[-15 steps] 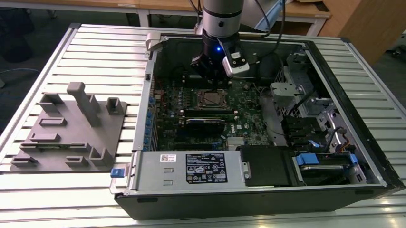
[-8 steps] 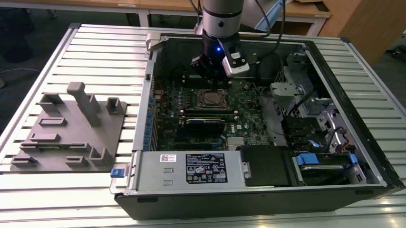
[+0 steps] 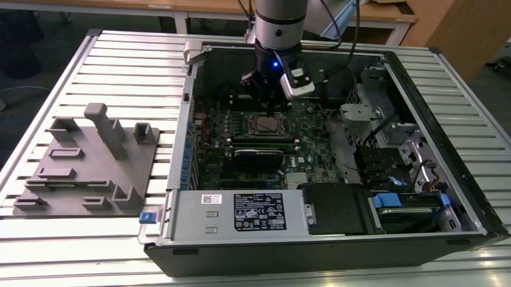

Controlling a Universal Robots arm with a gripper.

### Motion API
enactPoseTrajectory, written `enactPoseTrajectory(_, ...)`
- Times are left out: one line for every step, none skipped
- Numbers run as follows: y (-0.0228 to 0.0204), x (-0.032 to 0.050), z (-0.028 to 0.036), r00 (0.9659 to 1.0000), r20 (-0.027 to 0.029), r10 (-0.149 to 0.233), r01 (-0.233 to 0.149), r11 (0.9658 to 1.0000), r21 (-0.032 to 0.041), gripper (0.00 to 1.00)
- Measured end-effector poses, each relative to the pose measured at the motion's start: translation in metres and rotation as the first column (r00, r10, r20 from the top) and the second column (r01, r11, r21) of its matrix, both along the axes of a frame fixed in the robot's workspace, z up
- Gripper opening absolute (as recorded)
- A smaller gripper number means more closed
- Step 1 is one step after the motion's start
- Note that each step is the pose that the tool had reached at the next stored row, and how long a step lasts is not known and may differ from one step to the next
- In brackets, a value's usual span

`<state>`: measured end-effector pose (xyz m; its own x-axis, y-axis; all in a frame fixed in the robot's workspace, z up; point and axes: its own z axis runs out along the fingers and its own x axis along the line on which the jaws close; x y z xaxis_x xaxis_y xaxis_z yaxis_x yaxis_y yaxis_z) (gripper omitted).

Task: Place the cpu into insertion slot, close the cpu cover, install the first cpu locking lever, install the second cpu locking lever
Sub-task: 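Install the second cpu locking lever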

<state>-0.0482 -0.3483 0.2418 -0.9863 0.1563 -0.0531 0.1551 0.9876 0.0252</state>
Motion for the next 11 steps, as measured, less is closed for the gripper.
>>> enactPoseTrajectory(-0.0010,0.0000,0.0000,1.0000,0.0000,0.001,-0.001,1.0000,0.0001,0.10)
enactPoseTrajectory(-0.0020,0.0000,0.0000,1.0000,0.0000,0.001,-0.001,1.0000,0.0001,0.10)
enactPoseTrajectory(-0.0032,0.0000,0.0000,1.0000,0.0000,0.002,-0.002,1.0000,0.0001,0.10)
enactPoseTrajectory(-0.0044,0.0000,0.0000,1.0000,0.0000,0.002,-0.002,1.0000,0.0001,0.10)
enactPoseTrajectory(-0.0053,0.0000,-0.0001,1.0000,0.0000,0.003,-0.003,1.0000,0.0001,0.10)
enactPoseTrajectory(-0.0063,0.0000,0.0000,1.0000,0.0000,0.004,-0.004,1.0000,0.0001,0.10)
enactPoseTrajectory(-0.0073,0.0000,-0.0001,1.0000,0.0000,0.004,-0.004,1.0000,0.0002,0.10)
enactPoseTrajectory(-0.0084,0.0000,-0.0001,1.0000,0.0000,0.004,-0.004,1.0000,0.0002,0.10)
enactPoseTrajectory(-0.0096,0.0000,0.0000,1.0000,0.0000,0.005,-0.005,1.0000,0.0001,0.10)
enactPoseTrajectory(-0.0108,0.0000,0.0000,1.0000,0.0000,0.005,-0.005,1.0000,0.0001,0.10)
enactPoseTrajectory(-0.0121,0.0000,0.0000,1.0000,0.0000,0.006,-0.006,1.0000,0.0001,0.10)
